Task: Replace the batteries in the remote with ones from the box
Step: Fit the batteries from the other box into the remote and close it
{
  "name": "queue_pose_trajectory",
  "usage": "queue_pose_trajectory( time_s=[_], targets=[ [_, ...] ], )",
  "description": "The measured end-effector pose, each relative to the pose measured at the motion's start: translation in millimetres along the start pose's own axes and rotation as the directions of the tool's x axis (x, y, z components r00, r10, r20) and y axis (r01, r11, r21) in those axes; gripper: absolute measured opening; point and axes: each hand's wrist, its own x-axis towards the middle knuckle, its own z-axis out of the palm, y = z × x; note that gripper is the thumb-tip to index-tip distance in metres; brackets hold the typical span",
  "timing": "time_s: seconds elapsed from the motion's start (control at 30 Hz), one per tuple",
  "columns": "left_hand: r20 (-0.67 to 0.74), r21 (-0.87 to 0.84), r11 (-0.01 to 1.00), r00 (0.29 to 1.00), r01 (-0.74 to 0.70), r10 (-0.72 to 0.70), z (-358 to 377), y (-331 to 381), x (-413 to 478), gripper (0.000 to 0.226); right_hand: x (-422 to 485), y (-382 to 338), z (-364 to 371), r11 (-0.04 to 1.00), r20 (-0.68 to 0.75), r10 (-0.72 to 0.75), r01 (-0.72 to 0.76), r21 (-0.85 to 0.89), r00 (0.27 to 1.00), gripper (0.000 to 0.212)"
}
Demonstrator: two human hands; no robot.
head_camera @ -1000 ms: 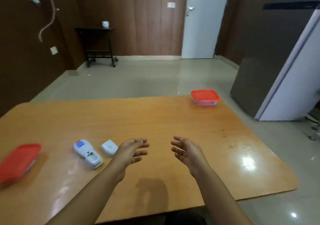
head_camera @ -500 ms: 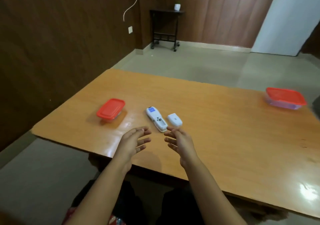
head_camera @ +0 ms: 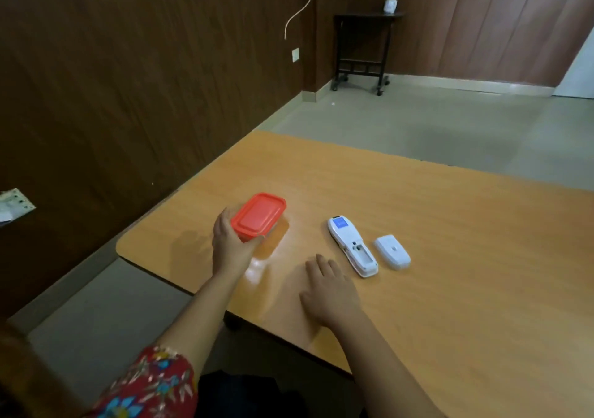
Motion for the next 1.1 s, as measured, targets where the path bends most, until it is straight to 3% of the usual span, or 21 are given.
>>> queue_pose_trajectory(
  time_s=[0.1,0.3,0.4,0.53,0.7,0.87,0.97,1.1],
  targets=[
    [0.042,0.149,0.988,0.998,-0.048,0.043,22.9,-15.6,18.1,0.114,11.3,-0.1,-1.2,0.999,-0.023,0.011,-0.012,-0.031,1.000,0.060],
    [-0.070,0.090,0.990,0.991,-0.105,0.111,41.3,-23.9,22.3,0.087,19.5,2.2,-5.1,1.000,-0.100,0.015,-0.015,0.001,0.995,0.049],
    [-0.025,0.065,0.986,0.987,-0.156,0.158,41.4,-24.2,3.3,0.088,18.8,5.3,-7.9,1.000,-0.108,0.001,0.001,0.015,0.994,0.047],
    [0.085,0.179,0.955,0.971,-0.238,0.225,33.7,-29.4,-29.5,0.091,16.1,9.9,-11.0,0.998,-0.105,-0.023,0.028,0.047,0.994,0.048],
    [0.192,0.242,0.935,0.958,-0.259,0.215,16.2,-30.5,-69.0,0.091,13.3,5.2,-5.8,0.985,-0.119,0.041,-0.020,0.172,0.992,0.065],
    [0.262,0.137,0.948,0.933,-0.288,0.246,4.3,-25.0,-80.5,0.085,13.5,8.6,-3.3,0.953,-0.080,0.050,-0.024,0.302,0.996,0.114],
    [0.292,0.178,0.915,0.908,-0.362,0.302,1.4,-18.2,-80.5,0.073,15.1,10.9,4.3,0.956,-0.129,0.059,-0.019,0.291,0.990,0.117],
    [0.312,0.240,0.904,0.910,-0.354,0.274,1.5,-11.2,-80.3,0.070,17.0,9.2,7.2,0.954,-0.168,0.017,0.035,0.298,0.986,0.120]
  ],
)
